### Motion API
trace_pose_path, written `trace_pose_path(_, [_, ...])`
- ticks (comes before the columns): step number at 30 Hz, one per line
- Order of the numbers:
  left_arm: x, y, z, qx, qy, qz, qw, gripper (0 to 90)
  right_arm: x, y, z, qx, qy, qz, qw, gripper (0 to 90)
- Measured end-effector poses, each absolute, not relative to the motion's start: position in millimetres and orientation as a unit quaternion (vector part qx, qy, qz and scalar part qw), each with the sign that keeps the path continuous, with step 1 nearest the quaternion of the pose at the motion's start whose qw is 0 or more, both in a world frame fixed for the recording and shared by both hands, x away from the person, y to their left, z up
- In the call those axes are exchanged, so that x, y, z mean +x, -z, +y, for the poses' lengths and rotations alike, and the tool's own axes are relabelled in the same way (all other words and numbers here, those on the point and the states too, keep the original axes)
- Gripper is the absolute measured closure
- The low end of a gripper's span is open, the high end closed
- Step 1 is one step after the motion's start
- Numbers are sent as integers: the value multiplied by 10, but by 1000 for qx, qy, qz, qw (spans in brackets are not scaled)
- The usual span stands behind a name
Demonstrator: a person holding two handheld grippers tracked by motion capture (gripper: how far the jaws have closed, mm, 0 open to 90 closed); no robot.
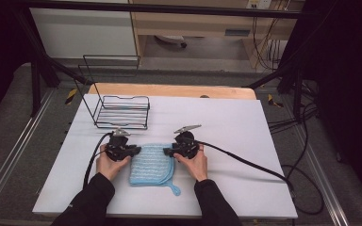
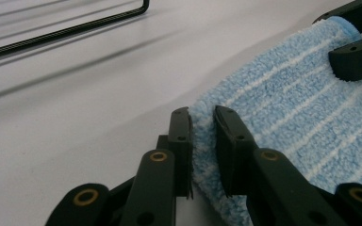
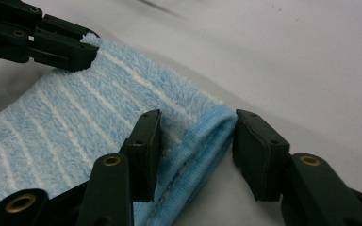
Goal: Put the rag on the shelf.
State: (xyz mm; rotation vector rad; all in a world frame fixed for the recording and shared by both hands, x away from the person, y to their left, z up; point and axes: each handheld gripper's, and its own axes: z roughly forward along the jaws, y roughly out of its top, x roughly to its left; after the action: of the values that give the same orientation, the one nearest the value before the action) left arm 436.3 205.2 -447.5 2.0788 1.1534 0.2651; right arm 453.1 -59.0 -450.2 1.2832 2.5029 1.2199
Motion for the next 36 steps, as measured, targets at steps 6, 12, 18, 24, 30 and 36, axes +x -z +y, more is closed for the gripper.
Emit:
trace_pose_path(6, [4366, 4478, 2057, 809, -102, 447, 368, 769, 4531, 4500, -585, 428, -397, 812, 6, 652])
trace_pose_path(12, [4383, 4483, 2087, 805, -88, 451, 374, 768, 4541, 4506, -580, 439, -399, 805, -17, 734])
trace_pose_path(18, [4391, 4477, 2113, 797, -74, 462, 382, 805, 4545, 4456, -599, 444, -403, 800, -26, 761])
trace_pose_path(24, [4367, 4433, 2146, 789, -74, 459, 402, 821, 4505, 4361, -622, 444, -416, 793, -27, 766])
trace_pose_path(30, [4296, 4308, 2187, 780, -83, 446, 431, 821, 4436, 4243, -655, 435, -434, 789, -20, 768])
trace_pose_path(36, [4218, 4165, 2196, 775, -99, 427, 455, 823, 4347, 4110, -697, 424, -458, 782, -6, 772])
